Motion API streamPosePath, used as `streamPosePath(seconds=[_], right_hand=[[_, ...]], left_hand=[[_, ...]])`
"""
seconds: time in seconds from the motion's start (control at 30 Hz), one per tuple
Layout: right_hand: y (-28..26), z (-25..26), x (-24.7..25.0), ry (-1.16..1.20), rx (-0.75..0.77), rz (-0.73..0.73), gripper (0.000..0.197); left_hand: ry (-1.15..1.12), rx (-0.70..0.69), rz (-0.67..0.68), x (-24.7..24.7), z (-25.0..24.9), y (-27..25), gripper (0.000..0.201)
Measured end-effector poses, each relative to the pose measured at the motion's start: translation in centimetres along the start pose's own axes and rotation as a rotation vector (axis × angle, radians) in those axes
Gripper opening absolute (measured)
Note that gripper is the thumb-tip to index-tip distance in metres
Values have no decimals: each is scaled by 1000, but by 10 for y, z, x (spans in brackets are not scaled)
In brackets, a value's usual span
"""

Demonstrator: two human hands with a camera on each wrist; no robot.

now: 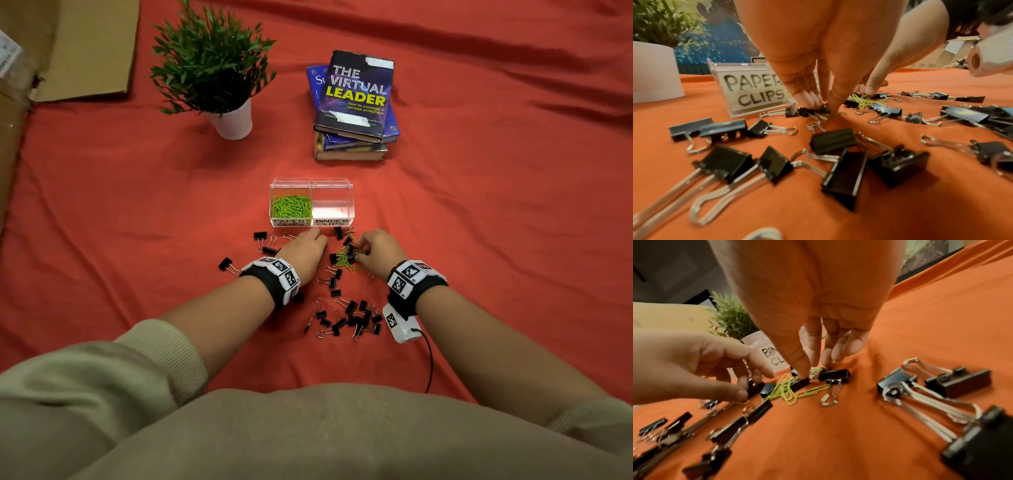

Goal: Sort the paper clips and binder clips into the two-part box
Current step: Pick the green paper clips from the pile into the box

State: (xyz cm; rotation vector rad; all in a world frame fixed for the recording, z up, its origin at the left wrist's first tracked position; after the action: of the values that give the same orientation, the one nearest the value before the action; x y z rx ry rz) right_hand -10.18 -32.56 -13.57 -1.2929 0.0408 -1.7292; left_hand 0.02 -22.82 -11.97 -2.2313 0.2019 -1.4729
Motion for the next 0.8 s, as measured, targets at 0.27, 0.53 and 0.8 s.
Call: streamPosePath(seconds=[0.27, 0.53, 0.8], right_hand=[[-6, -3, -1, 32, -9, 29, 6], [-12, -43, 25, 157, -171, -119, 5], [-4, -4, 8, -148, -63, -64, 26]], left_hand=[[-99, 133, -37, -3, 27, -10, 26], [-38, 176, -180, 11, 35, -24, 35], [204, 29, -66, -7, 1, -22, 16]])
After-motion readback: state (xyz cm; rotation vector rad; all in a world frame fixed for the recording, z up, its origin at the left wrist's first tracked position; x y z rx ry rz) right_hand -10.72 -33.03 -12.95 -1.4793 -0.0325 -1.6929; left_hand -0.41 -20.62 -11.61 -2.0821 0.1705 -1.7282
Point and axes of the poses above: each hand's wrist, its own y-axis towards the middle knuckle, its own x-axis out of the back of the hand, z = x × y, the point moved 9 cm from there along y, towards the middle knuckle, and after that the axes turned 7 degrees about z, right-handed, at the moved point
